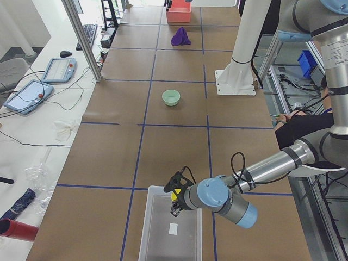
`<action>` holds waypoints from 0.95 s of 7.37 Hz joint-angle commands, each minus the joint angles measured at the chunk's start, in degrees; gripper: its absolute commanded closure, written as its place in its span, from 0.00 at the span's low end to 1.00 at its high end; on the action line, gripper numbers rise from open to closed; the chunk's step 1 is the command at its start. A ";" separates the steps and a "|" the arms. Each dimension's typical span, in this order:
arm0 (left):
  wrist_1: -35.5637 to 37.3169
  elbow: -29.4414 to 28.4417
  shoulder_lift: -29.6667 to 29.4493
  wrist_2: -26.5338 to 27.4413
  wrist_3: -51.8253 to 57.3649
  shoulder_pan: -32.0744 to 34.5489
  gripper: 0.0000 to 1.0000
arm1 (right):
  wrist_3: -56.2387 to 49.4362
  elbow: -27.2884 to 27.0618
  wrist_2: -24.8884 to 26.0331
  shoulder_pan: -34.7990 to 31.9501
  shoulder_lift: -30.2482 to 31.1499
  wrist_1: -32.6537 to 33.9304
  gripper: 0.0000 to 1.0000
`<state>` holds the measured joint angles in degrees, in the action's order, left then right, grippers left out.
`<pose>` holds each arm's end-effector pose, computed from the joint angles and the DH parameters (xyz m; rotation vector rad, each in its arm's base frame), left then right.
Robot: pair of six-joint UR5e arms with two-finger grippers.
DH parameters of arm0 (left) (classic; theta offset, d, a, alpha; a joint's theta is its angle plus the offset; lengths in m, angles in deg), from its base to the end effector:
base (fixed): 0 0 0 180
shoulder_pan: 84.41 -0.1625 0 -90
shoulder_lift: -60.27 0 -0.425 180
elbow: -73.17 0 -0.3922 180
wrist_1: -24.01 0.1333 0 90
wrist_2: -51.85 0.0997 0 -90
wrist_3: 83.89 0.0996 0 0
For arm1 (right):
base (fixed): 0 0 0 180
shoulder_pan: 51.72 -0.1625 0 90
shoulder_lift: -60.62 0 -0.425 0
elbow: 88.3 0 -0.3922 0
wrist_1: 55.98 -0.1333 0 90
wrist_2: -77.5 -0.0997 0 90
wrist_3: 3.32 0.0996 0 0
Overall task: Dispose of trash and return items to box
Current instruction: 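Carry the yellow cup with the left gripper into the clear bin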
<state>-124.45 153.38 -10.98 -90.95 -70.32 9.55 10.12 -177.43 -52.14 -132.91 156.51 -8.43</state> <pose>-0.0762 -0.3199 0.7548 0.6186 0.8193 0.3932 -0.0033 -0.4767 0.6356 0.4567 -0.7708 -0.1400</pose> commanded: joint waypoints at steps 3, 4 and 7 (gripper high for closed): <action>-0.52 -3.13 0.24 -1.87 -0.13 -3.34 0.79 | 0.00 0.19 0.00 -0.03 0.00 -0.10 0.00; -1.47 -3.05 0.24 -1.87 -0.13 -3.52 0.39 | 0.00 0.19 0.00 -0.03 0.00 -0.10 0.00; -3.07 -0.69 -1.68 -1.52 -1.53 -3.52 0.00 | 6.31 -0.43 -0.70 0.41 -0.26 -3.23 0.00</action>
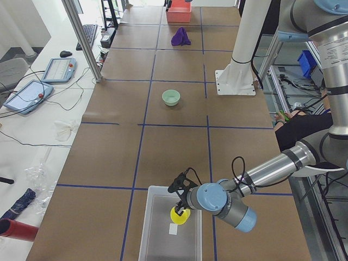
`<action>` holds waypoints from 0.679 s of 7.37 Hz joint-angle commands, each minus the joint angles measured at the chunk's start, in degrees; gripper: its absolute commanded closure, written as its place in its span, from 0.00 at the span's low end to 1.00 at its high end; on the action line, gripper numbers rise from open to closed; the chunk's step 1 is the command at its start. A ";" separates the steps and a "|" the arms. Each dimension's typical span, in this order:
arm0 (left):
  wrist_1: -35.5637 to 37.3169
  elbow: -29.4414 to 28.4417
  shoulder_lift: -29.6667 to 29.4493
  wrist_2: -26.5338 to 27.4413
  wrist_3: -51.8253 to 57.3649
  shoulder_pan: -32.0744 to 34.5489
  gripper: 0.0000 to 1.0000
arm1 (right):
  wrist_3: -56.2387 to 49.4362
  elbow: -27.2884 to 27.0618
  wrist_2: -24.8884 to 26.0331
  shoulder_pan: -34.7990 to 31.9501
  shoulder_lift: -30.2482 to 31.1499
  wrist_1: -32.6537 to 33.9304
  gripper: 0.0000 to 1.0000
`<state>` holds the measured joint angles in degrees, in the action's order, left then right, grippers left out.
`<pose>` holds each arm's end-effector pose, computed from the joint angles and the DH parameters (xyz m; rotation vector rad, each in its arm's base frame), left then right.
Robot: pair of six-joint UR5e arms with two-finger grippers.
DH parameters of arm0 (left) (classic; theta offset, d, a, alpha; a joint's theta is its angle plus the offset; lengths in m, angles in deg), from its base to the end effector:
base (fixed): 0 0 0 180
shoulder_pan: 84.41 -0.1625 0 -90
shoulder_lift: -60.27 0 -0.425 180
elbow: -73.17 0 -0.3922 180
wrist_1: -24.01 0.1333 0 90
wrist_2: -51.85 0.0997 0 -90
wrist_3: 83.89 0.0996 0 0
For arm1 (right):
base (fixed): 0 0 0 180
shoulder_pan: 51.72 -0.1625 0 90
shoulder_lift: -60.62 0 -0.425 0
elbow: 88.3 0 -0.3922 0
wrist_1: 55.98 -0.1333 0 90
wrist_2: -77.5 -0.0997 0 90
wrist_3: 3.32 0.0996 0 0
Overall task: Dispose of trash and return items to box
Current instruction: 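Reach the right gripper to the purple cloth and grasp it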
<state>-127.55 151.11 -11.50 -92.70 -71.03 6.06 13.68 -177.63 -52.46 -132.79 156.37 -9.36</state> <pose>-0.0548 -0.3205 0.7616 0.6118 0.8686 0.4552 -0.0049 -0.4778 0.6303 0.4508 -0.7928 -0.0939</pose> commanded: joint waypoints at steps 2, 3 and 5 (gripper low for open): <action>0.56 6.51 -2.83 0.23 -7.22 -0.12 0.00 | 10.19 -5.29 -0.29 5.10 0.22 -2.85 0.00; 2.13 6.61 -5.71 0.23 -8.10 -0.12 0.00 | 15.81 -9.50 0.85 9.40 2.05 -2.77 0.00; 4.43 6.87 -9.24 0.41 -8.81 -0.12 0.00 | 22.08 -20.91 6.71 18.18 11.24 -2.68 0.00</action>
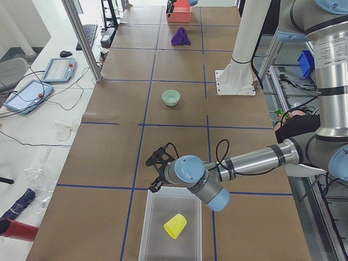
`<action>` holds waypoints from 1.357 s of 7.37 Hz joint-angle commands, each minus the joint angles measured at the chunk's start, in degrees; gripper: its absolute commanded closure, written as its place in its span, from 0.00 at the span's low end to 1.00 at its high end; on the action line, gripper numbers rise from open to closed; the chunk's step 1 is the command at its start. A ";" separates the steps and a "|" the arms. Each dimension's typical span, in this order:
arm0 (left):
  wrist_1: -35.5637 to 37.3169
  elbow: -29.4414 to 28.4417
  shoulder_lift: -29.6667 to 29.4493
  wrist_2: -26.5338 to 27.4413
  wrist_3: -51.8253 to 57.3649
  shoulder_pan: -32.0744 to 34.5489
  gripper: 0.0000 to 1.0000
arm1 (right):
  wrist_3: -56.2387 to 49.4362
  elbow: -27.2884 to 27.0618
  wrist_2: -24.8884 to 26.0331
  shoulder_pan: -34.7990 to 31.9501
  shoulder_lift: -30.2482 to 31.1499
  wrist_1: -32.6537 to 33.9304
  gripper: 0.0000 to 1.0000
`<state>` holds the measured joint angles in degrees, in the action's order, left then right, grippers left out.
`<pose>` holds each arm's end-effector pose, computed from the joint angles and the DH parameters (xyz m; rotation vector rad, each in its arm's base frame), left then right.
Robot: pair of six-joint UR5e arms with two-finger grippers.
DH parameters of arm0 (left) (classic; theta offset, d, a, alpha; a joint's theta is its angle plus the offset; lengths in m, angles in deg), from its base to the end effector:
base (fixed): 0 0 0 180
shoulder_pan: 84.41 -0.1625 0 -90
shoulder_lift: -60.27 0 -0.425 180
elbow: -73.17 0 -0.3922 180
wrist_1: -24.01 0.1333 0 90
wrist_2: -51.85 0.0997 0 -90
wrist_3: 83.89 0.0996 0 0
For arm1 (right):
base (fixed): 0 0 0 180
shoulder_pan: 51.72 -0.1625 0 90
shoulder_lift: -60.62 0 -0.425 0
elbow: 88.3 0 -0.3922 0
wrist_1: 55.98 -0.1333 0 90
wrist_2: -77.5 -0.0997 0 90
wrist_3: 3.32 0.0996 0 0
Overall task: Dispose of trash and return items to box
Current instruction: 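Reach the right gripper to the purple cloth and grasp it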
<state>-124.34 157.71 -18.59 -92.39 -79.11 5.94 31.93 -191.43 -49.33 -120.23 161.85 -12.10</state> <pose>-0.0550 -0.4066 0.6686 0.7140 0.8743 0.4134 -0.0909 -0.4319 0.5456 0.4228 -0.9128 -0.0497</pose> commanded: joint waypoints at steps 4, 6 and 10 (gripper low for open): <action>1.23 1.59 -2.97 0.36 -2.14 -0.70 0.00 | 11.20 -9.20 18.68 23.02 9.08 -0.03 0.04; 1.23 1.68 -2.88 0.36 -2.14 -0.70 0.00 | 11.06 -6.65 20.30 24.12 7.14 0.06 0.32; 1.14 1.85 -2.88 0.36 -2.14 -0.70 0.00 | 7.21 -6.99 21.55 24.39 8.10 0.67 1.00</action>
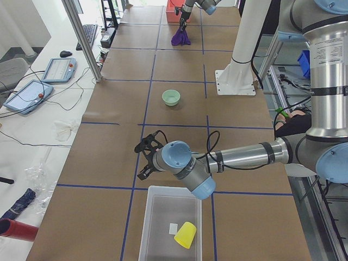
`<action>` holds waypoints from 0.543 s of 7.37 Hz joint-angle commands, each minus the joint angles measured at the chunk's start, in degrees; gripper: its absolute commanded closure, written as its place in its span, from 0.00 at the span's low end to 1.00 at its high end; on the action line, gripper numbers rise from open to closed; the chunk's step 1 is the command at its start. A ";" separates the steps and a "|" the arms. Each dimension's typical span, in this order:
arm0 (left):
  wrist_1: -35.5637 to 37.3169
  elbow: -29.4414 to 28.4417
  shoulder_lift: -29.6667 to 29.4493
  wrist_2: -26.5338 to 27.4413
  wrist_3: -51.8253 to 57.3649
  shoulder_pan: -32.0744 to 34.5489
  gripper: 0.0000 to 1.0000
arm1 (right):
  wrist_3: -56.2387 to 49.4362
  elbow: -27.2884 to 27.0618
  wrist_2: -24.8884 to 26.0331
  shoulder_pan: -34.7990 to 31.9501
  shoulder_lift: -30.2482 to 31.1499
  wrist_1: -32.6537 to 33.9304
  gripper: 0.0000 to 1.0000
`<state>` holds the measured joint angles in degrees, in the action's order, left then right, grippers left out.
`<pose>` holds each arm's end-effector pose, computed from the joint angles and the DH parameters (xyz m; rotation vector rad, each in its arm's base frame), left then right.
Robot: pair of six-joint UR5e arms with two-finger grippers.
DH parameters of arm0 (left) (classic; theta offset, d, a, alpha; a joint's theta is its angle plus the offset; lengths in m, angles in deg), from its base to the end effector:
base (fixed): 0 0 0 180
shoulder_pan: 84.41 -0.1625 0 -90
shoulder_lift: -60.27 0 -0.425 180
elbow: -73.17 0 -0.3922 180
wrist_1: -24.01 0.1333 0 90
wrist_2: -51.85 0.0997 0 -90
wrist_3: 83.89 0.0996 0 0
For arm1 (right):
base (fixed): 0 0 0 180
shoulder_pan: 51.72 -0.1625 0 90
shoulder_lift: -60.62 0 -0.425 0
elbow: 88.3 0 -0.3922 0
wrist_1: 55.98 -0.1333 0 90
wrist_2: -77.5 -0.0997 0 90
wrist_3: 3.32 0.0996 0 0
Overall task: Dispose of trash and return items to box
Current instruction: 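Reach the right gripper to the purple cloth and grasp it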
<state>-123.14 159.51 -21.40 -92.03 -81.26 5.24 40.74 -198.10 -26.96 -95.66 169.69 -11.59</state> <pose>-0.0502 -0.4343 0.6352 0.7469 0.8766 0.4161 -0.2070 -0.3500 0.5536 0.3996 -0.7381 -0.1349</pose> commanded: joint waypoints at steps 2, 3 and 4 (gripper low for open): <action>0.02 0.23 -0.06 0.00 0.00 0.00 0.00 | -5.98 -1.02 -10.09 -4.80 0.35 0.25 1.00; 0.02 0.23 -0.15 0.00 0.00 0.00 0.00 | -10.79 -1.89 -14.67 -10.15 0.18 2.43 1.00; 0.19 0.23 -0.15 0.00 -1.31 -0.52 0.00 | -19.10 -7.04 -20.54 -17.77 -0.17 13.15 1.00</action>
<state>-123.09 159.71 -21.52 -92.03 -81.57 5.09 30.10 -200.80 -40.48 -105.18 169.83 -7.46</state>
